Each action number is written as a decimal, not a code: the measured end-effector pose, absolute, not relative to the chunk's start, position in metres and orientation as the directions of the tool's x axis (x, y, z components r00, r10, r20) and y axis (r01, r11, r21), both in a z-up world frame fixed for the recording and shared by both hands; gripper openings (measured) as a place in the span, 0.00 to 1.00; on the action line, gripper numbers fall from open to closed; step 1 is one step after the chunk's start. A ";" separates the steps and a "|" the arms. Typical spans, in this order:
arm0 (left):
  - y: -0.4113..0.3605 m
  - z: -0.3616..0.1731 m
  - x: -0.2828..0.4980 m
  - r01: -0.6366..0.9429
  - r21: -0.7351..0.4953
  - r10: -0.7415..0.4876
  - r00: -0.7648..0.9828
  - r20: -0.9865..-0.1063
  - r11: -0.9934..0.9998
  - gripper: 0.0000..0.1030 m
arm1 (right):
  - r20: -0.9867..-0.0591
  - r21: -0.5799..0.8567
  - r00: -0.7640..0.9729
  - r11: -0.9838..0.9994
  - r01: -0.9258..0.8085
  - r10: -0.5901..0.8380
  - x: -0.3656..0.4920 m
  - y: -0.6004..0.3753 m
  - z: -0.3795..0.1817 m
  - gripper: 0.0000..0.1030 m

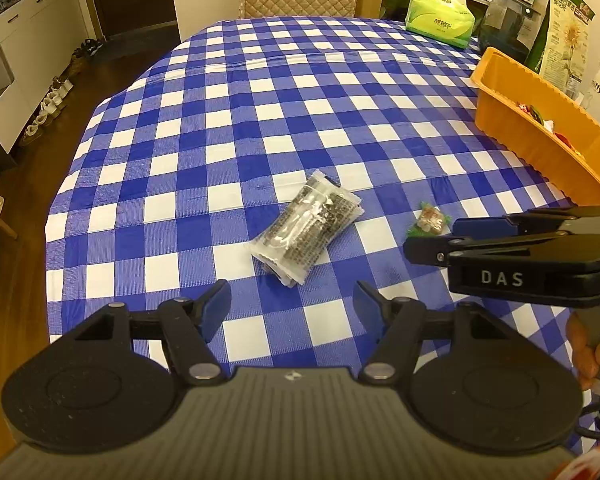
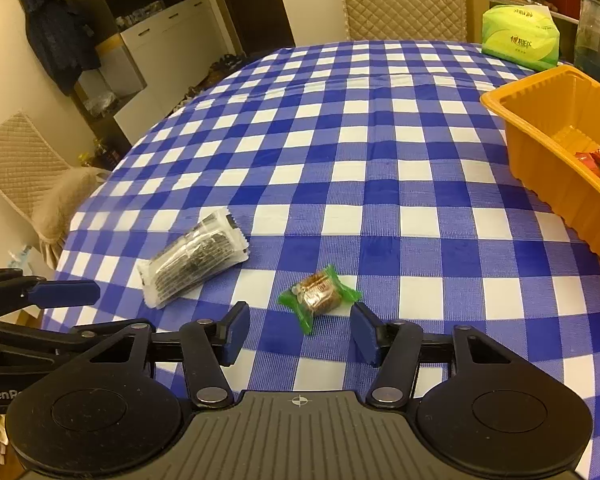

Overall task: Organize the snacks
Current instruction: 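Grasp the green-wrapped candy with the right gripper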

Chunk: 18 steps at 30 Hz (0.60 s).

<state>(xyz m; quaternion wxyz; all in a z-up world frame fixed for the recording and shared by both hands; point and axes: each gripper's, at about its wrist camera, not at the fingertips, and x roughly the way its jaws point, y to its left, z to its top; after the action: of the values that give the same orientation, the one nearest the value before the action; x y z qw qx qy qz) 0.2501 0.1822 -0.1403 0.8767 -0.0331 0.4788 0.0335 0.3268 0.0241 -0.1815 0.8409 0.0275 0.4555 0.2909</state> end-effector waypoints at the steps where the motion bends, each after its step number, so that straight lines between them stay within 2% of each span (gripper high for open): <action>1: 0.184 -0.141 0.251 -0.090 -0.028 0.025 0.539 -0.842 0.996 0.63 | -0.750 0.312 0.415 0.829 -0.463 0.514 0.328 0.026 -0.182 0.53; 8: 0.188 -0.142 0.259 -0.077 -0.028 0.018 0.543 -0.840 0.997 0.63 | -0.746 0.294 0.432 0.833 -0.469 0.507 0.339 0.035 -0.183 0.46; 15: 0.190 -0.143 0.267 -0.059 -0.025 0.012 0.552 -0.834 0.998 0.63 | -0.748 0.206 0.465 0.832 -0.515 0.473 0.338 0.047 -0.185 0.40; 18: 0.188 -0.145 0.271 -0.043 -0.012 0.014 0.553 -0.833 0.999 0.63 | -0.750 0.154 0.479 0.825 -0.543 0.455 0.335 0.051 -0.187 0.32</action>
<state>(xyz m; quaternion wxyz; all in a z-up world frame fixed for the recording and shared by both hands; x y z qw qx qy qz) 0.2708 0.1878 -0.1445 0.8810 -0.0154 0.4725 0.0162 0.3346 0.0509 -0.1867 0.8585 -0.0526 0.4192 0.2908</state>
